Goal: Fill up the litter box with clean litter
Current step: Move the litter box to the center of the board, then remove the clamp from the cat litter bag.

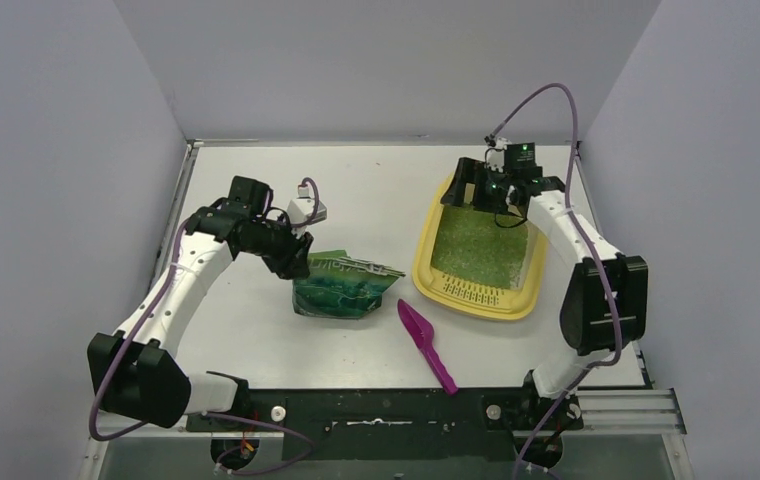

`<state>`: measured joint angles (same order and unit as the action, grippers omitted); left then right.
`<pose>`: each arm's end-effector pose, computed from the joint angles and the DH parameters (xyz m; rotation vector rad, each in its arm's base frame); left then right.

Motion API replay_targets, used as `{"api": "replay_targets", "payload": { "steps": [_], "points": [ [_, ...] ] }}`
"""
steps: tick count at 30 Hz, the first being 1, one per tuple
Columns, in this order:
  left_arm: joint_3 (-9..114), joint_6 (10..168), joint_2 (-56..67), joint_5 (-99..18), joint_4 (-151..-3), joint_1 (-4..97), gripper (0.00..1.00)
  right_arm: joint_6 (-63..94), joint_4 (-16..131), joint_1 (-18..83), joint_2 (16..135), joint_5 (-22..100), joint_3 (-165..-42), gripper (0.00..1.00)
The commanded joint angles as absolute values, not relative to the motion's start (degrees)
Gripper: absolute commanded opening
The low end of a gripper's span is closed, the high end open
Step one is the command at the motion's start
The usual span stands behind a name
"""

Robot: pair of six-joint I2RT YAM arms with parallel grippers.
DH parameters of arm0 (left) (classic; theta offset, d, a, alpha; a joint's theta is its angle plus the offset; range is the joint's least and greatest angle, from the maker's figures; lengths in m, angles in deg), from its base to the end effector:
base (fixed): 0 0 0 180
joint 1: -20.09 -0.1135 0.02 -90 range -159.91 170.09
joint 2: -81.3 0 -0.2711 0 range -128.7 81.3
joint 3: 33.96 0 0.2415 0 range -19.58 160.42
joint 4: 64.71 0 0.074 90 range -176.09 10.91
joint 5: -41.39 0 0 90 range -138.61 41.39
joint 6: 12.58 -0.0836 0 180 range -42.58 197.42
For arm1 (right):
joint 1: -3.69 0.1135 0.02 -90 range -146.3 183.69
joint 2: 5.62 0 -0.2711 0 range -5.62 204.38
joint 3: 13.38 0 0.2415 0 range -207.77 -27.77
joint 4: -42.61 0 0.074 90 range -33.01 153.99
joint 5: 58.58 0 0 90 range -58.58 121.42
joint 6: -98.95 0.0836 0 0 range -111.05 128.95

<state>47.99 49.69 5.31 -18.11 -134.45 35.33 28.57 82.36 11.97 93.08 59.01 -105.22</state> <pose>0.2388 -0.1090 0.2706 1.0908 2.3266 -0.6300 0.3927 0.0963 0.2450 0.0038 2.4127 0.8025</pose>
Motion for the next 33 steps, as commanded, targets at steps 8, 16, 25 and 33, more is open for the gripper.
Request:
{"api": "replay_targets", "payload": {
  "steps": [8,16,25,33],
  "points": [
    [50.55,48.31,7.99,-13.50,-134.03,36.45,0.44,22.26,79.17,15.03,76.72,65.07,-101.29,1.00],
    [50.20,50.55,9.13,-13.43,-129.90,37.47,0.46,4.79,69.08,32.82,70.36,63.53,-90.99,0.98],
    [48.18,49.75,9.40,-12.52,-128.04,38.28,0.53,-12.73,58.67,43.28,64.47,63.06,-80.50,0.99],
    [48.71,48.87,7.41,-15.48,-131.46,38.97,0.48,-20.53,63.05,47.36,67.44,61.73,-82.49,0.86]
  ]
}}
